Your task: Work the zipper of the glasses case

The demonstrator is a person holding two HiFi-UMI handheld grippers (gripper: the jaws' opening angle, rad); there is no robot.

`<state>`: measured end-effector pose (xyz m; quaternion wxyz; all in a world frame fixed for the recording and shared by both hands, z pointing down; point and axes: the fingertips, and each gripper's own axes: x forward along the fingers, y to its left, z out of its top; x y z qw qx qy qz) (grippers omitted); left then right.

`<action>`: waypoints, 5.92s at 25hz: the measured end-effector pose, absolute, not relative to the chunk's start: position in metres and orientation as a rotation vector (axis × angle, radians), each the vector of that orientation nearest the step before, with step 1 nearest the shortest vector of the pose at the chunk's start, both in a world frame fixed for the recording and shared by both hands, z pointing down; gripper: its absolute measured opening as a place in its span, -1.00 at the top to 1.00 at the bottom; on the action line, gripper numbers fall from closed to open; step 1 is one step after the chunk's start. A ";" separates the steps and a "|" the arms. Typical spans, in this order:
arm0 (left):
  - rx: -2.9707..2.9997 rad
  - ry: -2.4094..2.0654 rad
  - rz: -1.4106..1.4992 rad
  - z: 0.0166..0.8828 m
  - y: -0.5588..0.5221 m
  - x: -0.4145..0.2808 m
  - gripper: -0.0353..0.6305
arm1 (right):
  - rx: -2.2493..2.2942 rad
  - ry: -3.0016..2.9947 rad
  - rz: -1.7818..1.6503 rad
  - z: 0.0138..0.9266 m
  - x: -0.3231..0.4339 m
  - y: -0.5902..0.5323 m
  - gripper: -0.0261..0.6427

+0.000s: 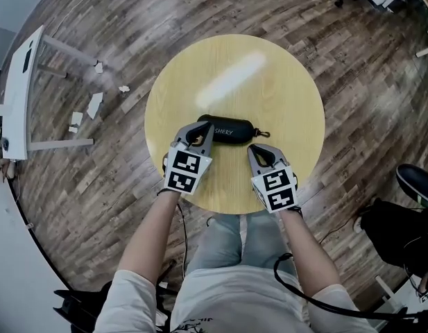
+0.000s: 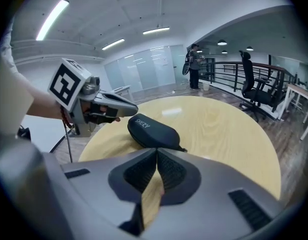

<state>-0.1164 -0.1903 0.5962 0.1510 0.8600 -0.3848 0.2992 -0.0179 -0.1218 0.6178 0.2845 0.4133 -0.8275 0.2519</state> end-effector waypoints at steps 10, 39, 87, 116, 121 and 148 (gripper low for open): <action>2.415 -1.055 0.848 0.609 -0.180 -0.113 0.88 | 1.071 -2.219 0.653 0.630 -0.028 -0.150 0.91; 2.511 -0.944 1.003 0.614 -0.201 -0.096 0.87 | 0.669 -2.221 0.264 0.648 -0.019 -0.205 0.78; 2.563 -0.925 1.003 0.617 -0.189 -0.093 0.87 | 0.365 -2.115 0.165 0.658 -0.018 -0.192 0.92; 2.592 -0.624 1.014 0.617 -0.144 -0.054 0.87 | 0.485 -2.100 0.255 0.657 0.009 -0.174 0.92; 2.666 -0.663 0.983 0.597 -0.190 -0.027 0.88 | 0.506 -2.087 0.247 0.658 0.023 -0.185 0.92; 2.660 -0.466 1.121 0.619 -0.205 0.007 0.87 | 0.549 -2.074 0.494 0.658 0.014 -0.098 0.92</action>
